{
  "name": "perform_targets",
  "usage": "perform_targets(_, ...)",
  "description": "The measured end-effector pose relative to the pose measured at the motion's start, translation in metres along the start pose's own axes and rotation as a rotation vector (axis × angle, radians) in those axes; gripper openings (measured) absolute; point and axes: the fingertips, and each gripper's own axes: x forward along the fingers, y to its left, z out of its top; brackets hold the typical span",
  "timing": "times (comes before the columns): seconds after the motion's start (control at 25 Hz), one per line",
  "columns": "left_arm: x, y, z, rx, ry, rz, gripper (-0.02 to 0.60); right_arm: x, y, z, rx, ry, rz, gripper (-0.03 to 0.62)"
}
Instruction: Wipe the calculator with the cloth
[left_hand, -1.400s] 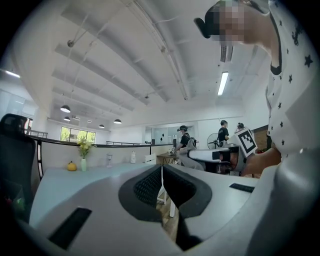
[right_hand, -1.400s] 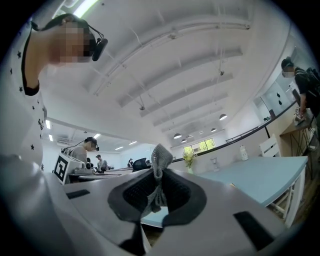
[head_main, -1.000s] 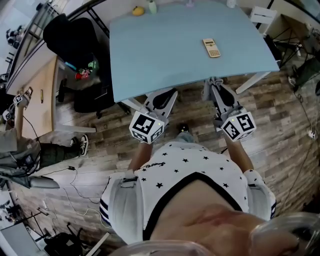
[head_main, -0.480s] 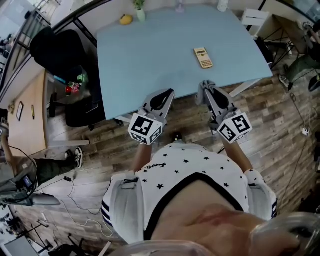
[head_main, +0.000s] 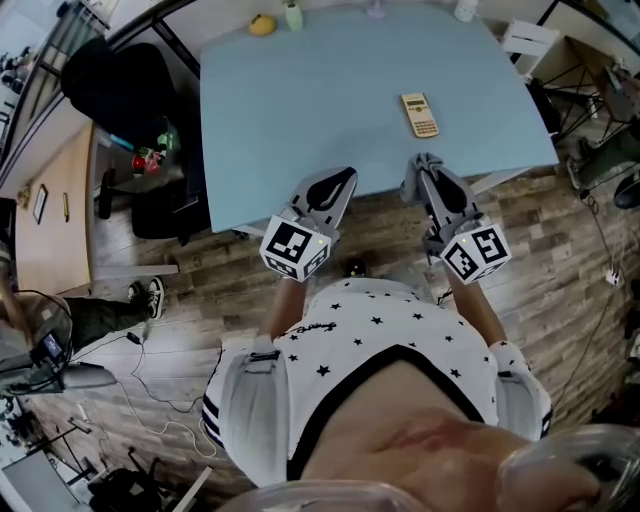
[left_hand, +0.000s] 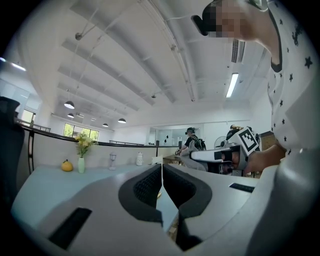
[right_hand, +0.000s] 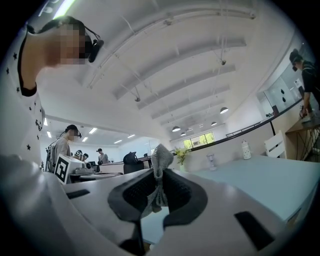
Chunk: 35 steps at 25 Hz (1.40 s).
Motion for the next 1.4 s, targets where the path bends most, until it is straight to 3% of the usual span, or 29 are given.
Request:
perform_targets(0.32, 0.011, 0.006, -0.01, -0.006, 0.05, 0.083, 0.031, 0.024, -0.029, -0.014, 0.028, 0.045, 0.076, 0.035)
perform_targets(0.56, 0.026, 0.028, -0.003, -0.011, 0.041, 0.245, 0.031, 0.062, -0.054, -0.007, 0.011, 0.084, 0.209, 0.035)
perform_targets(0.76, 0.06, 0.037, 0.005, -0.007, 0.034, 0.319, 0.031, 0.081, -0.104, 0.009, 0.0, 0.091, 0.231, 0.035)
perform_targets(1.4, 0.16, 0.03, 0.007, -0.016, 0.054, 0.419, 0.031, 0.095, -0.203, 0.024, 0.033, 0.11, 0.322, 0.035)
